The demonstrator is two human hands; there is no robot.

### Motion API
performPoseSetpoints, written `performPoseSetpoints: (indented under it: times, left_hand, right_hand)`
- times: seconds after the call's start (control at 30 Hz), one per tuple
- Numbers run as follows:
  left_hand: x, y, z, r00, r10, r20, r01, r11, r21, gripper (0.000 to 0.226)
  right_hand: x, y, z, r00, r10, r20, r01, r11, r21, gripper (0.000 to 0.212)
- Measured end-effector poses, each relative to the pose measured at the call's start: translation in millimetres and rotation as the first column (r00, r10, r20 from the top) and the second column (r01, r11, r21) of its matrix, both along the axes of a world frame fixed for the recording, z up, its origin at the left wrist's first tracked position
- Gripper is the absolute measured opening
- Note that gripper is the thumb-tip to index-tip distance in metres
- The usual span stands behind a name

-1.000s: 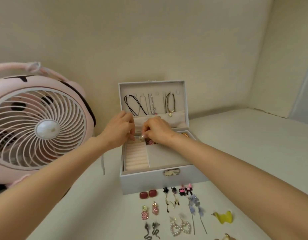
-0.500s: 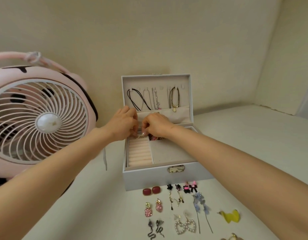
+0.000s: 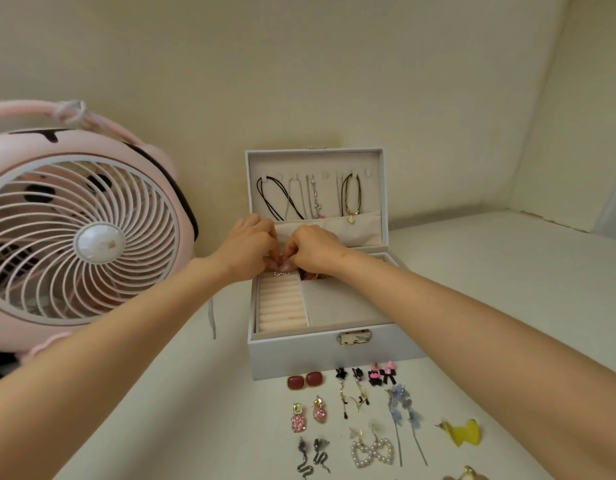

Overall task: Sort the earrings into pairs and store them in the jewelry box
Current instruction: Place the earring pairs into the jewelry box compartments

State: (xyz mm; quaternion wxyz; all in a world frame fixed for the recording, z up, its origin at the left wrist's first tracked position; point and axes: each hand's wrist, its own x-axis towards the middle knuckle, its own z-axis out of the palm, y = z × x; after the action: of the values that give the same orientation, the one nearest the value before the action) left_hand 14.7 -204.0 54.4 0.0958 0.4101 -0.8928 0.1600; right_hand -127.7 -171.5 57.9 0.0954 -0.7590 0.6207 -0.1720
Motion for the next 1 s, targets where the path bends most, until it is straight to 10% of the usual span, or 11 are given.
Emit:
performPoseSetpoints:
  times: [1.0]
  left_hand:
    - [5.0, 22.5, -4.2, 0.991, -0.117, 0.058, 0.128, 0.966, -0.226, 0.022]
  right_hand:
    - [-2.7, 14.2, -6.0, 0.999, 0.018, -0.033, -0.023, 0.986, -0.164, 0.017]
